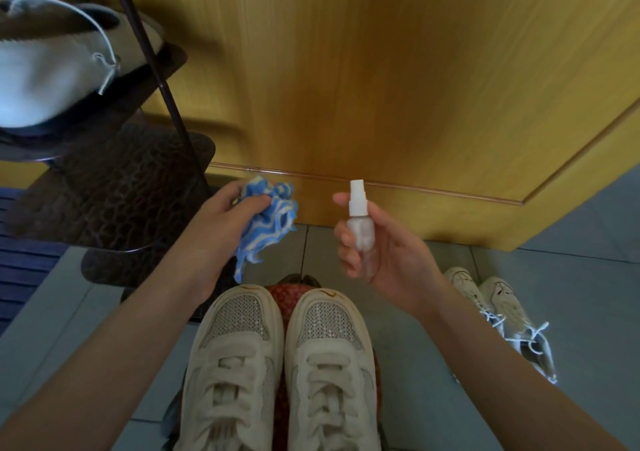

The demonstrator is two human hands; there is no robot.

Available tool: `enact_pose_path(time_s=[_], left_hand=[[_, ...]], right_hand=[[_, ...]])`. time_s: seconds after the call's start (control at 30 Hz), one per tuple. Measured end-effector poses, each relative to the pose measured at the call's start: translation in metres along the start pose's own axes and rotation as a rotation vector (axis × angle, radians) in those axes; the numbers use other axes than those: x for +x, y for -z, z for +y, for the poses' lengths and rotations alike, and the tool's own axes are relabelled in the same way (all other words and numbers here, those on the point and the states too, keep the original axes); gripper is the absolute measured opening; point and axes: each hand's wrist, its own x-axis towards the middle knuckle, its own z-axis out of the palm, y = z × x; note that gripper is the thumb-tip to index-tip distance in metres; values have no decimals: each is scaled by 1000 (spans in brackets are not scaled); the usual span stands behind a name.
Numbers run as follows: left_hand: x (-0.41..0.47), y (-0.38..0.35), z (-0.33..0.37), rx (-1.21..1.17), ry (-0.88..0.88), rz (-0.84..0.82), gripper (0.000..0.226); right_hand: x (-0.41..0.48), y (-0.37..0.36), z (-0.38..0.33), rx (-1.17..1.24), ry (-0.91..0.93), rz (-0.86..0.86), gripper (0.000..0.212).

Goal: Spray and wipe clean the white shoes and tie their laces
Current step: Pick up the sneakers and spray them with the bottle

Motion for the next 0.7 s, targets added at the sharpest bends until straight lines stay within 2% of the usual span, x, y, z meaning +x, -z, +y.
enact_pose_path(time_s=[0.2,0.47,0.53,0.63,0.7], left_hand=[[-2,-7,1,32,10,-25,9],[-6,-4,-3,89,32,-42,8],[-7,-1,-4,104,36,-43,9],[-7,2,-4,115,41,-29,13],[-6,3,-5,113,42,-15,16]], right_hand=[[-6,-5,-2,-29,-18,-15,36],[-10,4,-4,-176,-25,62,33],[-13,8,-7,-311,-29,109,35],[-17,11,-15,-684,-57,182,37],[-19,13,-16,-893,-75,168,41]])
